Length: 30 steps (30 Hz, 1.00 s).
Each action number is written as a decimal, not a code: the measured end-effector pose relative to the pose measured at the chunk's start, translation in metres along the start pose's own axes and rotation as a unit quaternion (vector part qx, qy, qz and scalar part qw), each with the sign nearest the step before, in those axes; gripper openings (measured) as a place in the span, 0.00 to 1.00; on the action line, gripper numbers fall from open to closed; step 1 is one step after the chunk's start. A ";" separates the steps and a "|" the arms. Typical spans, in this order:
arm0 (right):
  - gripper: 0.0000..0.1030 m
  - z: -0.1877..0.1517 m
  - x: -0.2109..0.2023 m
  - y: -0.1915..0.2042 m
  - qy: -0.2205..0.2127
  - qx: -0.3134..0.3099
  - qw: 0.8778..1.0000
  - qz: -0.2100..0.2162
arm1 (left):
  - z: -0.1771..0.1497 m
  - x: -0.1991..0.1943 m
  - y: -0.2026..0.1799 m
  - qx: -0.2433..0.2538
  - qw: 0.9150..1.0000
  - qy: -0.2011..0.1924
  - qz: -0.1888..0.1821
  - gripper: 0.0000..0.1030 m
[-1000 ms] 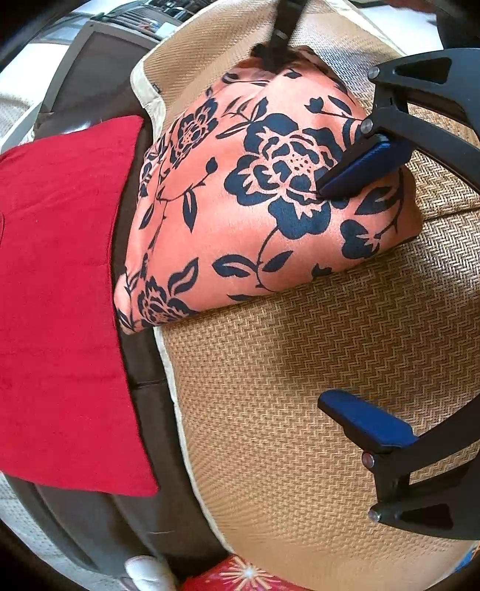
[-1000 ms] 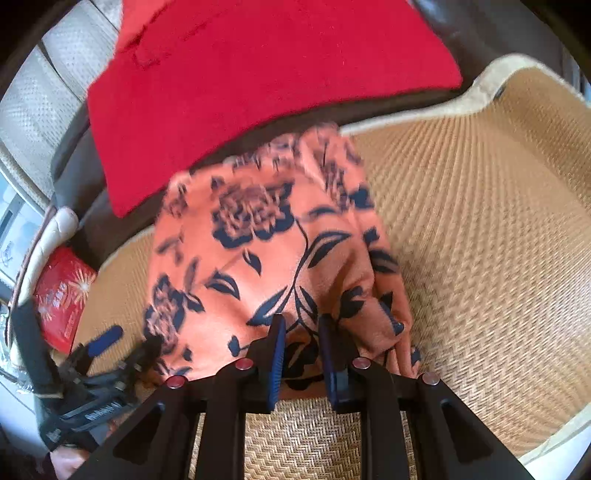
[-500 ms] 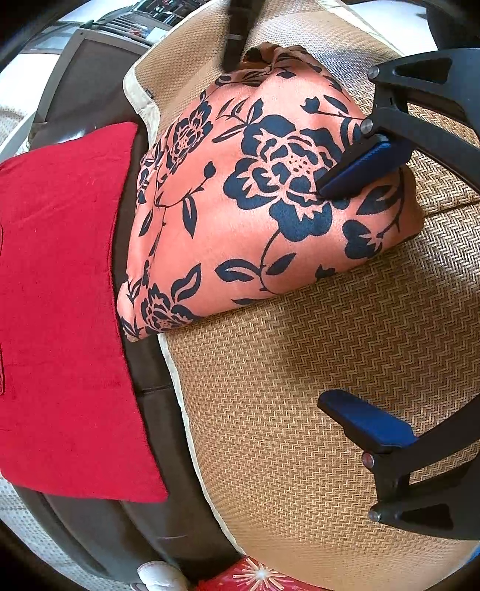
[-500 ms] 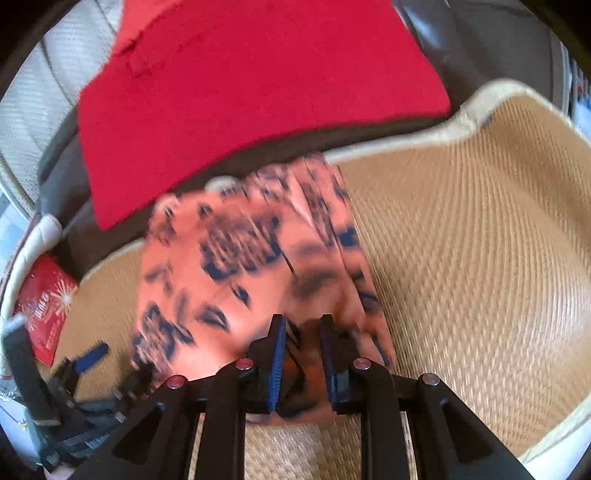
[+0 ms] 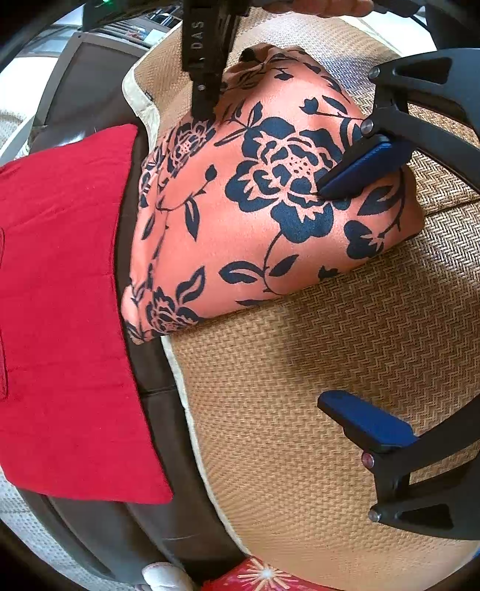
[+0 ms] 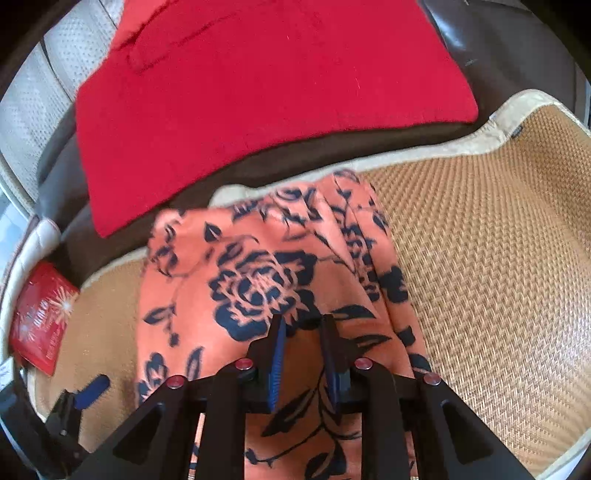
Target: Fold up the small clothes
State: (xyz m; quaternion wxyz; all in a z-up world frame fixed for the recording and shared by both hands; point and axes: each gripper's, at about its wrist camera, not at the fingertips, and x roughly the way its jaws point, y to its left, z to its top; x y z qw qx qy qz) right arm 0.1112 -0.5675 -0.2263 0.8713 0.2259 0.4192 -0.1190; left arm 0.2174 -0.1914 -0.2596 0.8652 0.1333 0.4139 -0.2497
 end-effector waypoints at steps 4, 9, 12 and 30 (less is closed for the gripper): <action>0.23 0.012 -0.004 0.003 -0.027 0.001 1.000 -0.008 | 0.009 -0.011 0.002 0.010 0.999 -0.039 0.011 1.00; 0.23 0.024 0.014 -0.002 -0.016 0.027 0.999 0.005 | 0.030 -0.004 0.017 -0.021 0.998 -0.053 0.011 1.00; 0.24 0.025 0.035 -0.001 0.010 0.014 1.000 -0.005 | 0.032 0.026 0.020 -0.032 0.999 -0.004 0.007 1.00; 0.26 0.087 0.086 0.015 0.060 0.034 0.998 0.011 | 0.036 0.032 0.027 -0.045 0.999 -0.003 -0.018 1.00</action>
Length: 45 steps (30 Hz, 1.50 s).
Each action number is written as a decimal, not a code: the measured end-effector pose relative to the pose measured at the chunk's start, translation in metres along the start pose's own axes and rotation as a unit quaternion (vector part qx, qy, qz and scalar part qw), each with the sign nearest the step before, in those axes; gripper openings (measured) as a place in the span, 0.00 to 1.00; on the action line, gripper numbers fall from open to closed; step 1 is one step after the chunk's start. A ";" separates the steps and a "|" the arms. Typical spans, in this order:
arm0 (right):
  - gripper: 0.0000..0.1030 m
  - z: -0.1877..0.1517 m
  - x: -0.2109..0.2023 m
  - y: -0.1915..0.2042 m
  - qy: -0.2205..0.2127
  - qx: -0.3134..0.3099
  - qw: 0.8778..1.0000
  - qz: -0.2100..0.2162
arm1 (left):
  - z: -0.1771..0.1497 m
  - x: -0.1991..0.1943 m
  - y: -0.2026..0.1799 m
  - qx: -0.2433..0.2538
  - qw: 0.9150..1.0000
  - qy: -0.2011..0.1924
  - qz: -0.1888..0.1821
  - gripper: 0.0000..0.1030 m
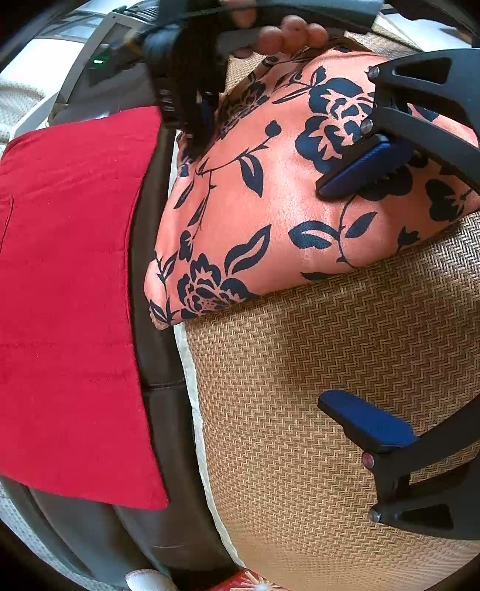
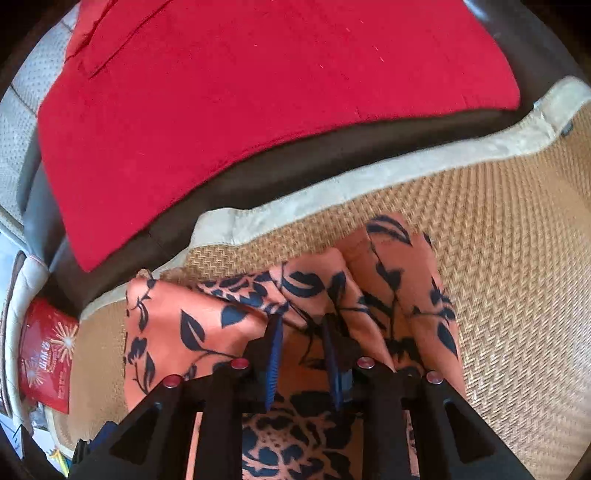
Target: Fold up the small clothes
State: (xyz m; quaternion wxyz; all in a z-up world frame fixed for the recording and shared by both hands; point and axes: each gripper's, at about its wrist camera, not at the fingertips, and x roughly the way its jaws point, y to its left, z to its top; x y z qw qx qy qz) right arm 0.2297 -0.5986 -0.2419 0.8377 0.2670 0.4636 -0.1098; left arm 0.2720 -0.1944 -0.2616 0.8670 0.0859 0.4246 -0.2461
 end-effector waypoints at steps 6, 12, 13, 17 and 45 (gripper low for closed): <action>0.27 0.011 -0.016 0.041 -0.038 -0.044 0.994 0.092 | 0.000 -0.001 0.001 0.003 1.000 -0.003 0.001 1.00; 0.68 0.001 0.028 0.069 0.024 -0.058 0.990 0.123 | -0.001 0.000 -0.002 0.005 1.000 -0.005 0.006 1.00; 0.68 -0.001 0.041 0.072 0.038 -0.063 0.990 0.119 | -0.002 -0.002 -0.002 0.005 1.000 -0.005 0.006 1.00; 0.67 -0.005 0.030 0.078 0.024 -0.084 0.991 0.098 | -0.002 -0.003 -0.003 0.003 1.000 -0.004 0.007 1.00; 0.37 -0.042 -0.074 0.017 -0.040 -0.056 0.997 0.017 | -0.001 -0.007 -0.015 0.009 0.999 -0.010 0.033 1.00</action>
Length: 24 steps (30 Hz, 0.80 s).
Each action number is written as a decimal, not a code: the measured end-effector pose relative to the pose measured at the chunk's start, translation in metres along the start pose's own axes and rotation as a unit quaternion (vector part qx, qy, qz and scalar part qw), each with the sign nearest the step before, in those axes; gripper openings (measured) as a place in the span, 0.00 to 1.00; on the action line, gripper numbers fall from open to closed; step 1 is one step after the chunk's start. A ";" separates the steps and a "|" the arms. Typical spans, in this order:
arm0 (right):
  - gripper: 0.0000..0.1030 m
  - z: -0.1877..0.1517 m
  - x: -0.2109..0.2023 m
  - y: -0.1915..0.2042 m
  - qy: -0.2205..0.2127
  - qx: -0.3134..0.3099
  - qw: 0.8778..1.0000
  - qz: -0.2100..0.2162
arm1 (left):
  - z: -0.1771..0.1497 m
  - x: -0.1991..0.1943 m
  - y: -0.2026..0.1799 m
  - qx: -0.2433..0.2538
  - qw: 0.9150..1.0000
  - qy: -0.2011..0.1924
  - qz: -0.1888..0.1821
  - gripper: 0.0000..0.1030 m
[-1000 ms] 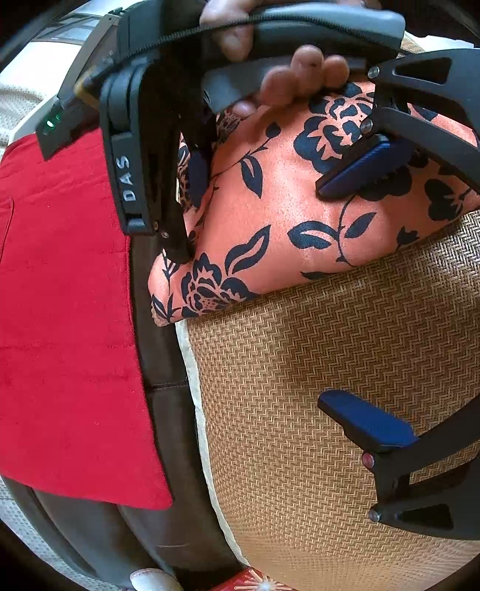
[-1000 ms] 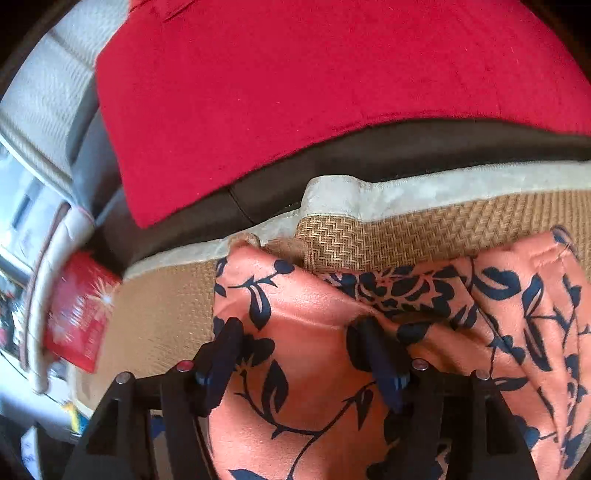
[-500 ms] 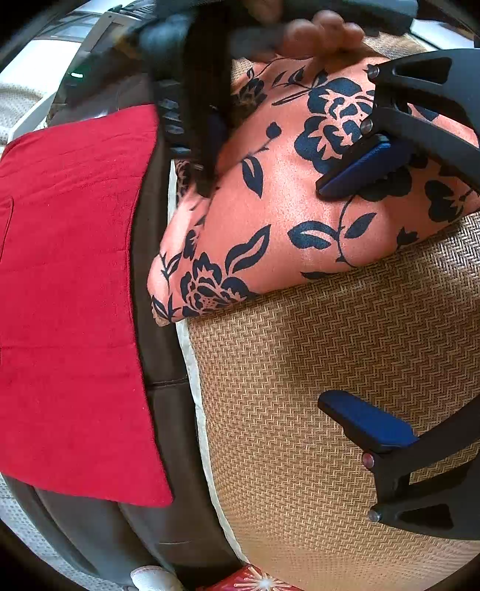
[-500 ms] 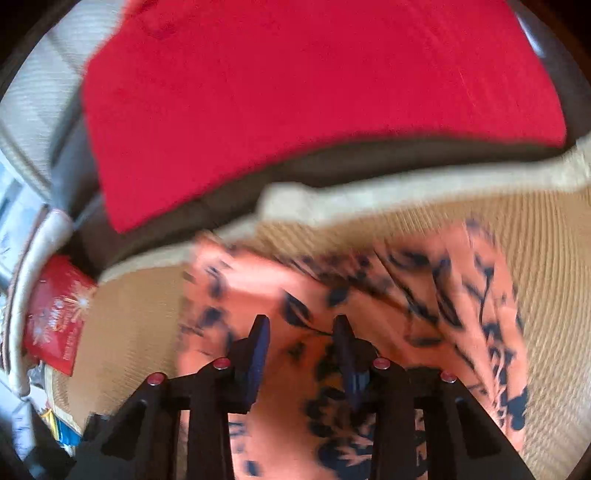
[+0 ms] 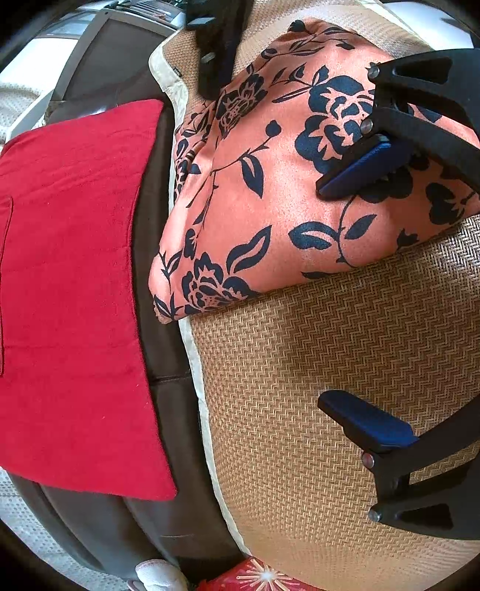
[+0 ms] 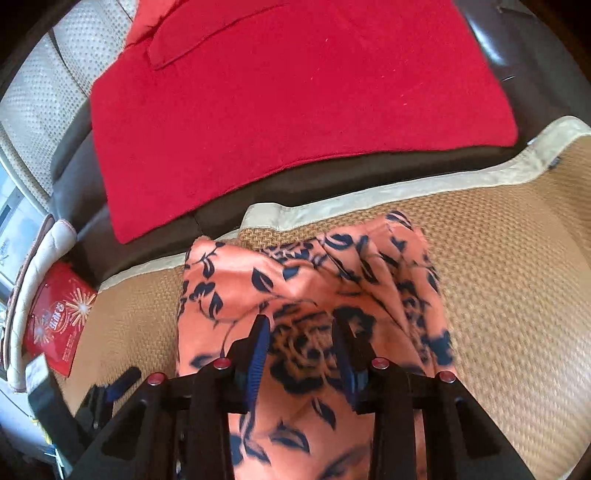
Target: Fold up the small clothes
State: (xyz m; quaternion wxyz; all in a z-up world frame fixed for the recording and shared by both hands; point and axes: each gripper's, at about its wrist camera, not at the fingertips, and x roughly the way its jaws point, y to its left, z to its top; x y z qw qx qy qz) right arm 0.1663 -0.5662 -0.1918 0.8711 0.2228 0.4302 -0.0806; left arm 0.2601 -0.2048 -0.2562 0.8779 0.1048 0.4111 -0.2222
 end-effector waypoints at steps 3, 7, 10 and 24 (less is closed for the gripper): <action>0.37 -0.017 -0.004 -0.005 0.010 -0.001 1.000 -0.017 | -0.001 -0.001 -0.002 0.002 1.000 -0.003 0.001 1.00; 0.37 -0.032 0.011 -0.015 0.034 -0.001 0.999 -0.026 | -0.002 -0.002 -0.002 0.002 1.000 -0.004 0.001 1.00; 0.38 -0.029 0.012 -0.015 0.034 -0.004 0.999 -0.022 | -0.002 -0.003 -0.003 0.004 1.000 -0.006 0.001 1.00; 0.39 -0.029 0.013 -0.016 0.044 -0.001 0.999 -0.007 | -0.003 -0.003 -0.004 0.004 1.000 -0.007 0.001 1.00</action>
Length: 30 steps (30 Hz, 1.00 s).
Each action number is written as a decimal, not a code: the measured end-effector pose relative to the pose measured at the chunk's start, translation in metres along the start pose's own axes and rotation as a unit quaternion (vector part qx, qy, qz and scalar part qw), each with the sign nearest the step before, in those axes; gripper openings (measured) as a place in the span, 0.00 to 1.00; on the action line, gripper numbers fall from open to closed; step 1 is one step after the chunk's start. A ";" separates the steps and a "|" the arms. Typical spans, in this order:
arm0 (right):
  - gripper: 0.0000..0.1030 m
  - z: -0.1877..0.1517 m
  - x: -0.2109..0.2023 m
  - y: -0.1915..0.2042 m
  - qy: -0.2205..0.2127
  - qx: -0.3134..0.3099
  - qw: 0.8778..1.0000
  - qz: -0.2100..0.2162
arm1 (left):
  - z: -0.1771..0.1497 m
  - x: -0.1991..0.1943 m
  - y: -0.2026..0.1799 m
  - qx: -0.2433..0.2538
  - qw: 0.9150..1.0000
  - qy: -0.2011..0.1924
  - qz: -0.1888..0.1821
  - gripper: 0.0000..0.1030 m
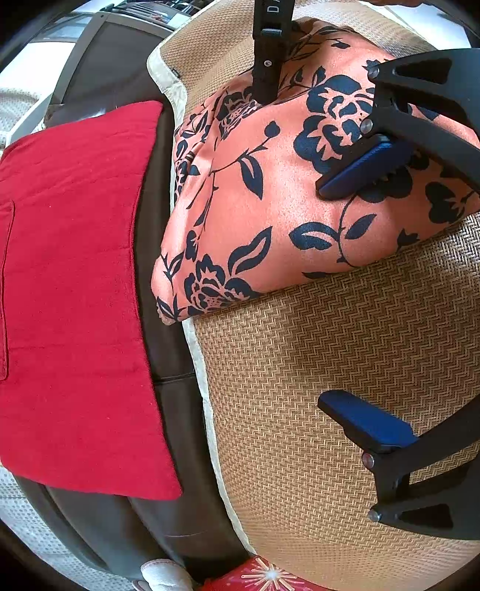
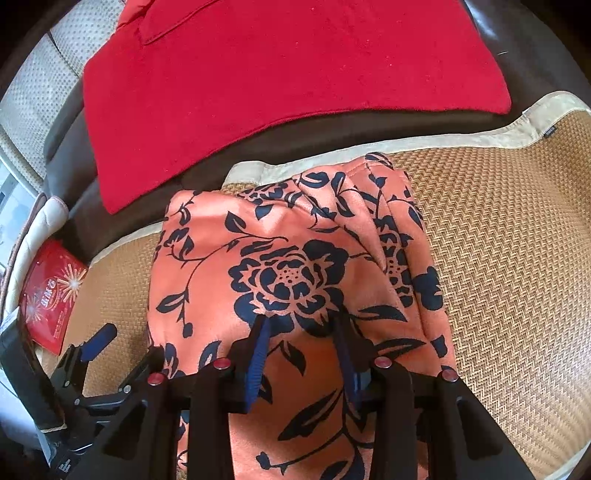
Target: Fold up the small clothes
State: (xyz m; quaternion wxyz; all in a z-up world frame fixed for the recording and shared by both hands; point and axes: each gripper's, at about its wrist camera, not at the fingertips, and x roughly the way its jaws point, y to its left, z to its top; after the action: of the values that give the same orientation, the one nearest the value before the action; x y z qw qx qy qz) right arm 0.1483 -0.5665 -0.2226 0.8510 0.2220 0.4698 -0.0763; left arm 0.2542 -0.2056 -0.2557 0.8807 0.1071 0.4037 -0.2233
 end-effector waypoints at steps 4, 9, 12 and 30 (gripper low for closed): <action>0.39 -0.001 -0.002 -0.001 0.001 0.004 1.000 0.007 | 0.000 0.000 0.000 0.000 1.000 0.000 0.000 1.00; 0.39 0.000 -0.006 -0.009 0.004 0.026 0.999 0.033 | 0.000 0.000 0.000 -0.001 1.000 0.000 0.001 1.00; 0.39 0.000 -0.006 -0.014 0.006 0.034 0.998 0.046 | 0.000 0.000 0.000 0.000 1.000 0.000 0.002 1.00; 0.54 -0.001 -0.035 -0.032 -0.050 0.044 0.994 0.083 | 0.001 -0.001 0.002 -0.004 1.000 0.001 -0.001 1.00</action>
State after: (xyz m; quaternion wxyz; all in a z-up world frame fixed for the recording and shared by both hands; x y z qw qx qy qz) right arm 0.1179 -0.5972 -0.2033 0.8659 0.2935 0.4032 -0.0375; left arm 0.2547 -0.2040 -0.2543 0.8805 0.1033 0.4056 -0.2225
